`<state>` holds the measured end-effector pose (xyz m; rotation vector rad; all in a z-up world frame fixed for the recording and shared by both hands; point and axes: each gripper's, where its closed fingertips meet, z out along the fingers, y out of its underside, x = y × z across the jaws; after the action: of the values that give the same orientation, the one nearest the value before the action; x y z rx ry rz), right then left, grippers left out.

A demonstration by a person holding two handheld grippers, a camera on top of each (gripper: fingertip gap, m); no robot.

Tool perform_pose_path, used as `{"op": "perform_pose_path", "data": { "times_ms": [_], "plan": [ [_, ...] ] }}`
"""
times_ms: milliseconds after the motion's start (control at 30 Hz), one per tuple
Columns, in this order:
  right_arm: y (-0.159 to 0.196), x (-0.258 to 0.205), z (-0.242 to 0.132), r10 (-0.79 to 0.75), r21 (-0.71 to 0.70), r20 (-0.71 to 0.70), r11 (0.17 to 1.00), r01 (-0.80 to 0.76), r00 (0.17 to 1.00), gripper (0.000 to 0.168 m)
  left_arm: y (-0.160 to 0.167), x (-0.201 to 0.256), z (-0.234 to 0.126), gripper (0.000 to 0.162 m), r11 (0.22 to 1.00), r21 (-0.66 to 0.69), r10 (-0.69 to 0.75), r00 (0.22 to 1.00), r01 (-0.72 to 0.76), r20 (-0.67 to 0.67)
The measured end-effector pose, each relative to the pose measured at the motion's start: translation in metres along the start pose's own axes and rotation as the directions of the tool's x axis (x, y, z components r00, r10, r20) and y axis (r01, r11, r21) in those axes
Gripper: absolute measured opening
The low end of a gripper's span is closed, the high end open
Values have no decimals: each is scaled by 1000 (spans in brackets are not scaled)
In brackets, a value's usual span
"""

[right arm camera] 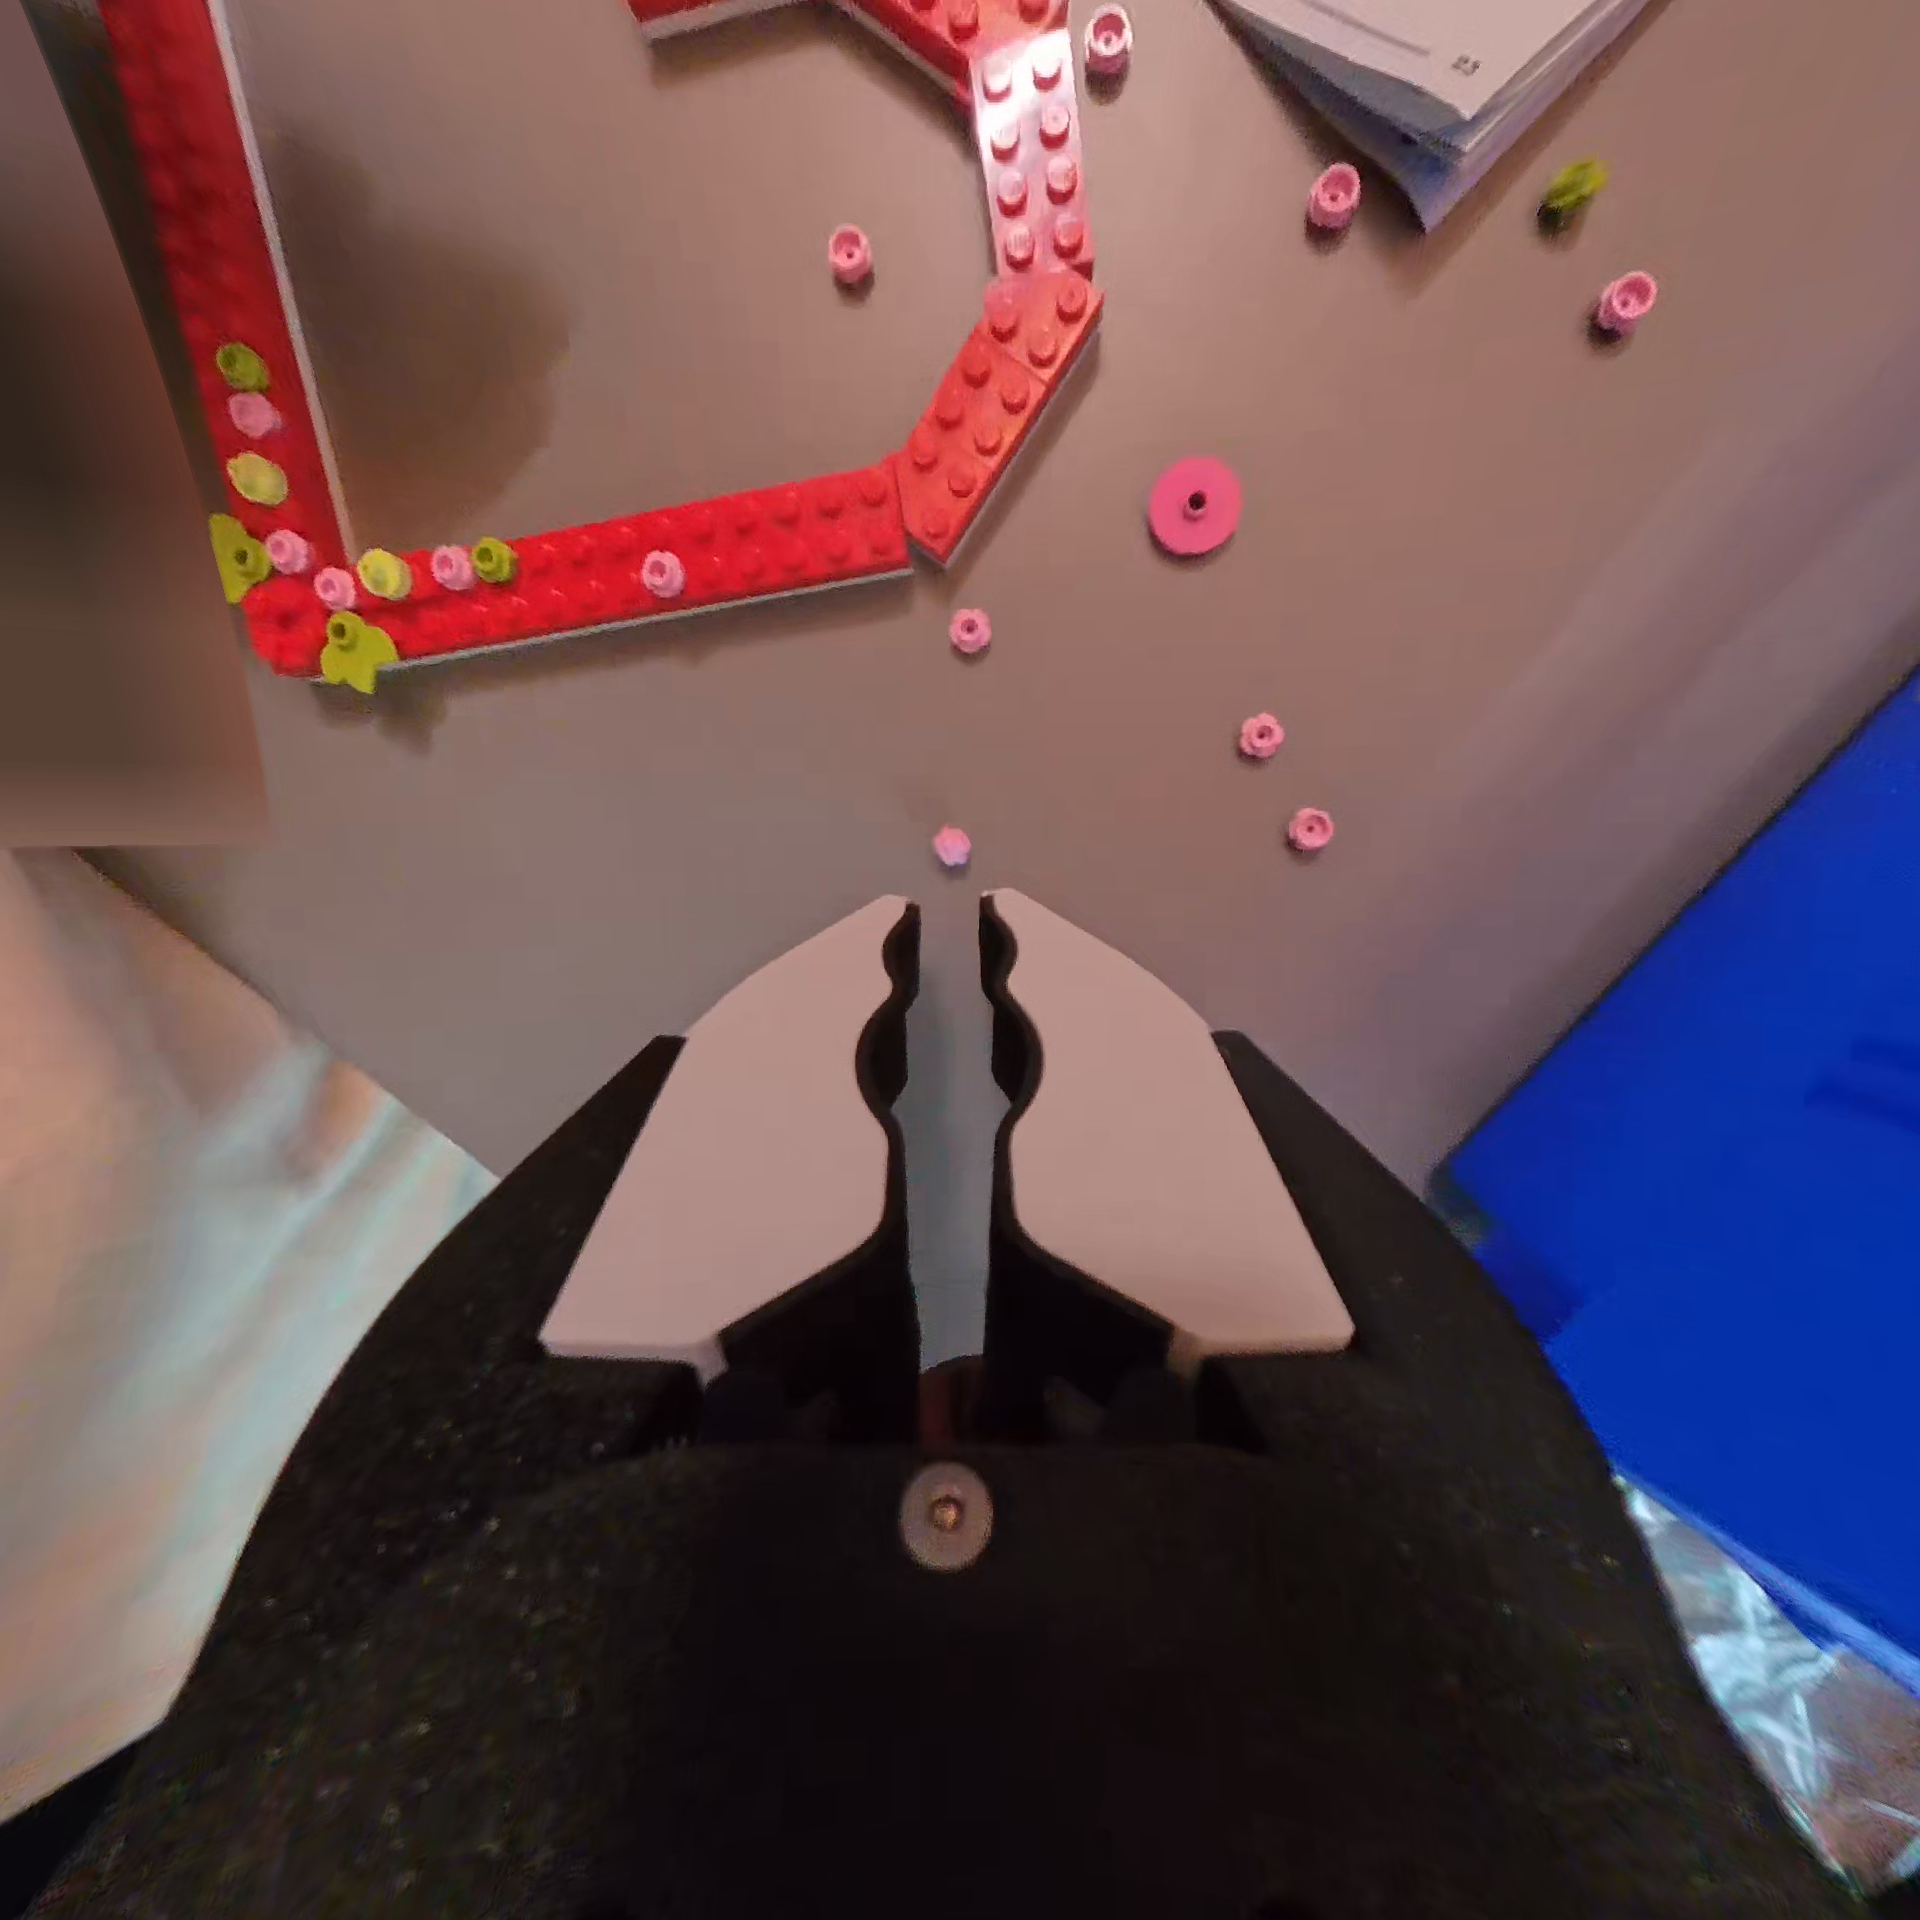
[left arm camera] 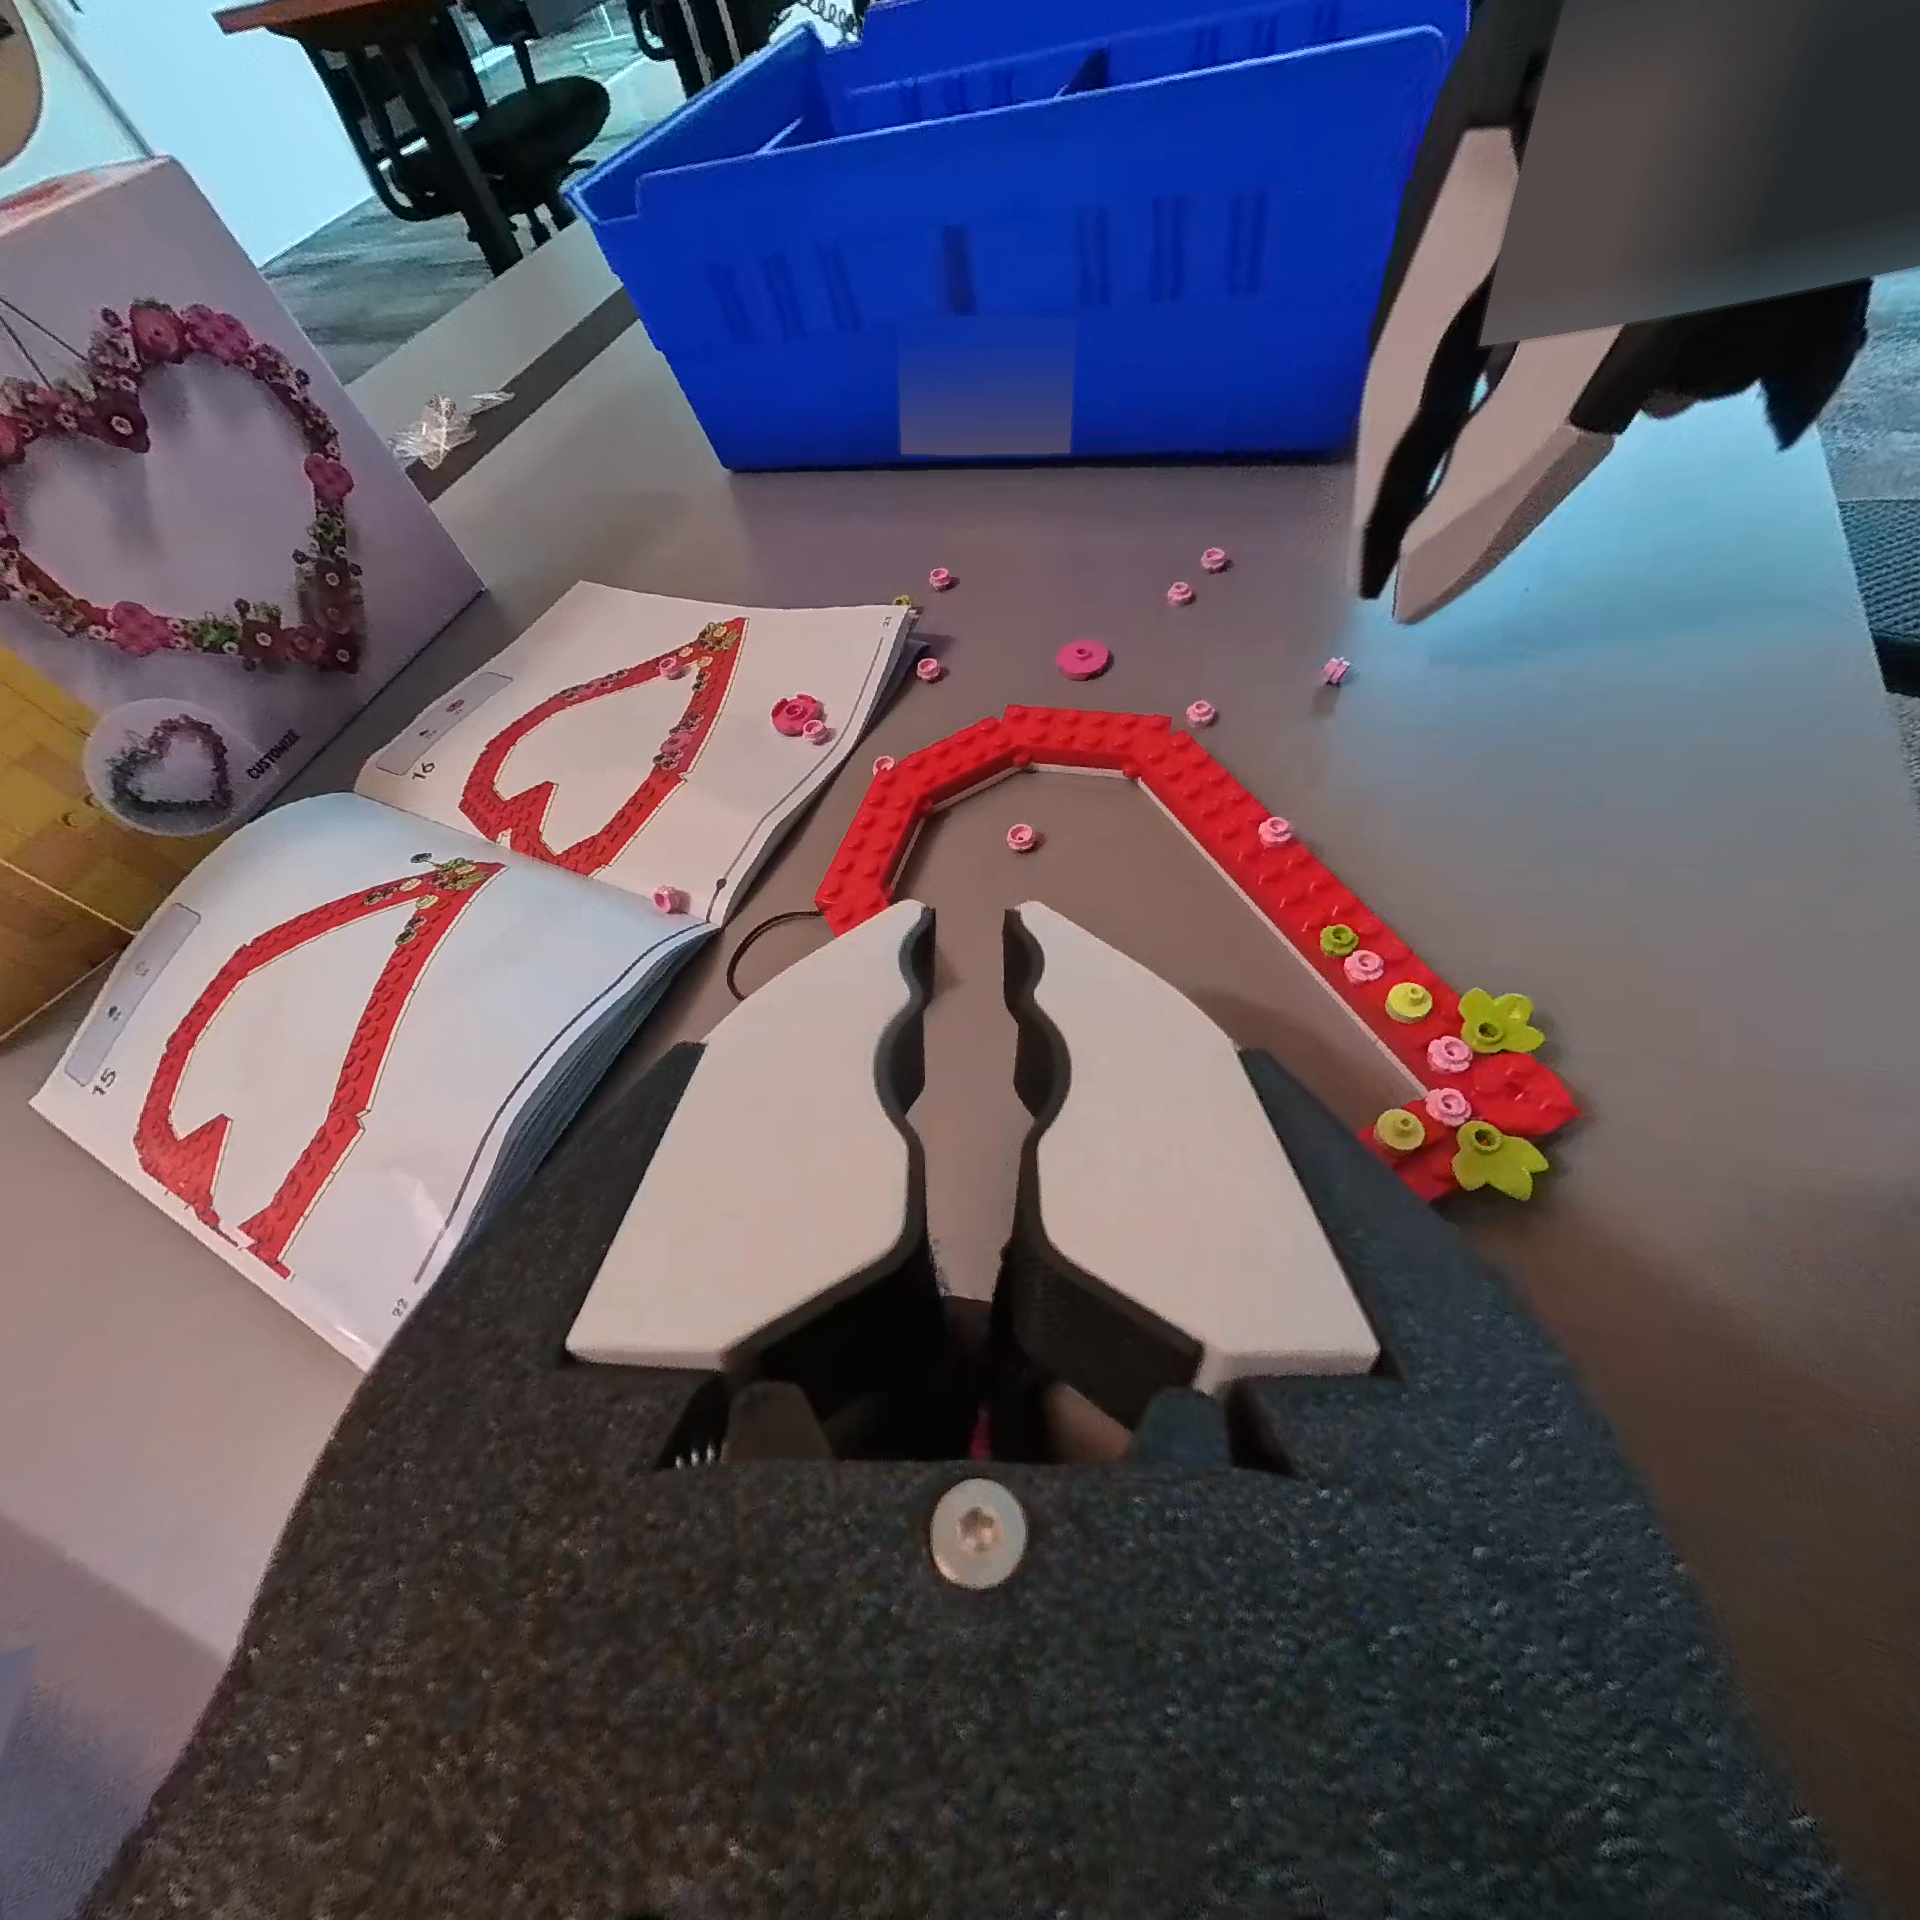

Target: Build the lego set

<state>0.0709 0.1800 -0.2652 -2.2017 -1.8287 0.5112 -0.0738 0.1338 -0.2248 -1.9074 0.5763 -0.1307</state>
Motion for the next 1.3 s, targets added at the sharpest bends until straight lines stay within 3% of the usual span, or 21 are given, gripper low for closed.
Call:
{"op": "perform_pose_path", "data": {
  "times_ms": [367, 900, 1300],
  "plan": [
    [-12, 3, 12, -55, 115, -42, 992, 59, 998, 0, 2, -1, 1, 12, 999, -12, 30, 999, -29, 15],
    [1, -14, 9, -49, 108, -2, 993, 49, 999, 1, 3, 1, 3, 12, 998, -24, 52, 999, -52, 15],
    [0, -5, 18, -158, -43, 1, 987, 158, 987, 7, 4, 0, 3, 12, 998, -30, 62, 998, -61, 24]
  ]
}}
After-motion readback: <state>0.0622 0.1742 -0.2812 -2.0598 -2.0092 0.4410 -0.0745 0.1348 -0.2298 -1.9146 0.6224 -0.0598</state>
